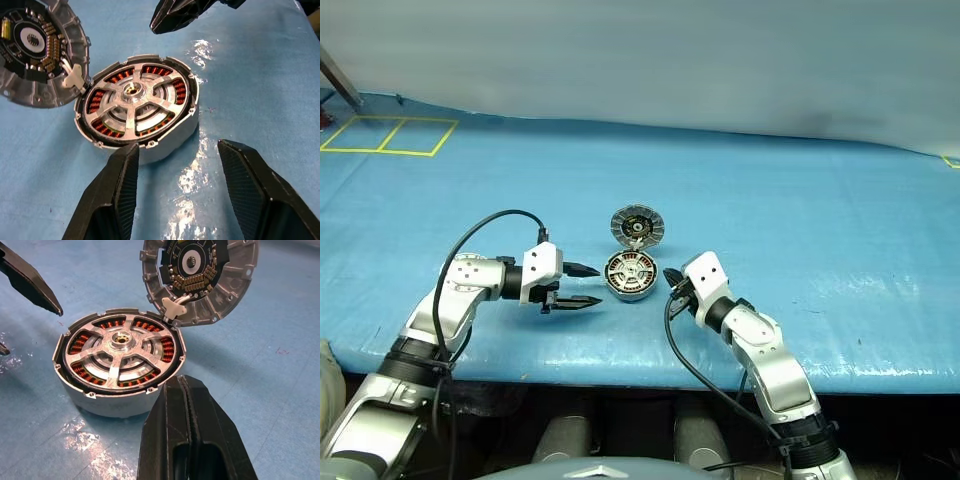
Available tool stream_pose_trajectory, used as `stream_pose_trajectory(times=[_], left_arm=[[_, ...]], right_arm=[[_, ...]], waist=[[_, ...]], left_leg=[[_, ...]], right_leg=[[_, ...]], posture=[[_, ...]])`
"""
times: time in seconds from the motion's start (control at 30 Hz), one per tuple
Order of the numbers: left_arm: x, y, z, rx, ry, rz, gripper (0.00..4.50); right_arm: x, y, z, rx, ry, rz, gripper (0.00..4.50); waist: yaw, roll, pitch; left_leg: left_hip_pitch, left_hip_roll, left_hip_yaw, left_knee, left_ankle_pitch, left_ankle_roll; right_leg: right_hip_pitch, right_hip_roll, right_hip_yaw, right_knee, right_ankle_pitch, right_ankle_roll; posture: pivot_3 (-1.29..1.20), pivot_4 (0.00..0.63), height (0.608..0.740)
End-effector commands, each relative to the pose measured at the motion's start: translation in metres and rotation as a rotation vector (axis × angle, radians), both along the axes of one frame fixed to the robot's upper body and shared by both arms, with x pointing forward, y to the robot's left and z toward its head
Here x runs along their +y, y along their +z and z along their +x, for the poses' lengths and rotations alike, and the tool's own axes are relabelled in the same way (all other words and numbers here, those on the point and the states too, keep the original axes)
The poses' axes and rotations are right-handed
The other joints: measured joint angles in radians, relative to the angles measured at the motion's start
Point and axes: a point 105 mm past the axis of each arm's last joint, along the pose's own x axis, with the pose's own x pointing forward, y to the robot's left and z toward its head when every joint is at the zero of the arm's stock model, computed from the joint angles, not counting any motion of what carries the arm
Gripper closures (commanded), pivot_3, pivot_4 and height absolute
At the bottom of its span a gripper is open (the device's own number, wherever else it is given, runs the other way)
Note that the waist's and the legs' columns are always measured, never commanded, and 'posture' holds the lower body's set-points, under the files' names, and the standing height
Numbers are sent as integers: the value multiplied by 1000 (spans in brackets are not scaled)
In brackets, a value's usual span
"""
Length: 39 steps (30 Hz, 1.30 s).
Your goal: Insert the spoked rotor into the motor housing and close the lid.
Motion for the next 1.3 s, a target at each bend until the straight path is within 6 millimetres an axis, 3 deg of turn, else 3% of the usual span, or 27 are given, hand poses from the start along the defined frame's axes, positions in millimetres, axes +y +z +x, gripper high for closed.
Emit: stream_pose_trajectory(times=[0.03, 0.27, 0.4, 0.63, 0.8, 1.0, 1.3], left_arm=[[5, 17, 0, -55, 99, -117, 1800], [11, 10, -7, -70, 240, -243, 1800], [12, 7, -10, -62, 277, -277, 1800], [16, 4, -13, -49, 314, -303, 1800], [19, 3, -13, -45, 328, -300, 1800], [23, 2, -14, -46, 339, -290, 1800], [26, 2, -13, -59, 354, -276, 1800]], right_arm=[[-12, 16, 14, -56, -63, 7, 4500], [-41, 17, 48, -81, -247, -21, 4500], [-46, 27, 63, -136, -261, -23, 4500], [-16, 66, 91, -193, -110, 105, 4500], [13, 80, 94, -161, 61, 186, 4500], [38, 78, 91, -124, 198, 160, 4500], [44, 75, 74, -113, 319, 85, 4500]], waist=[[-1, 0, 0], [-5, 0, 0], [-6, 0, 0], [-13, 1, 0], [-8, 1, 0], [-8, 1, 0], [-9, 1, 0]], left_leg=[[0, 0, 0, 0, 0, 0], [2, 0, 2, -1, 0, 0], [2, 0, 2, -1, 0, 0], [3, 0, 3, -3, 0, 0], [3, 0, 2, -6, 0, 0], [3, 0, 3, -10, 0, 0], [4, 0, 3, -11, 0, 0]], right_leg=[[0, 0, 0, 0, 0, 0], [1, -1, 0, 0, 0, 0], [1, -2, 0, 0, 0, 0], [0, -1, 1, 0, 0, 0], [1, -1, 1, -2, 1, -1], [0, -1, 1, -6, 3, -5], [0, -1, 0, -7, 3, -5]], posture=[[0, 150, 740], [0, 150, 740], [0, 150, 740], [0, 150, 740], [0, 150, 740], [0, 150, 740], [0, 150, 740]])
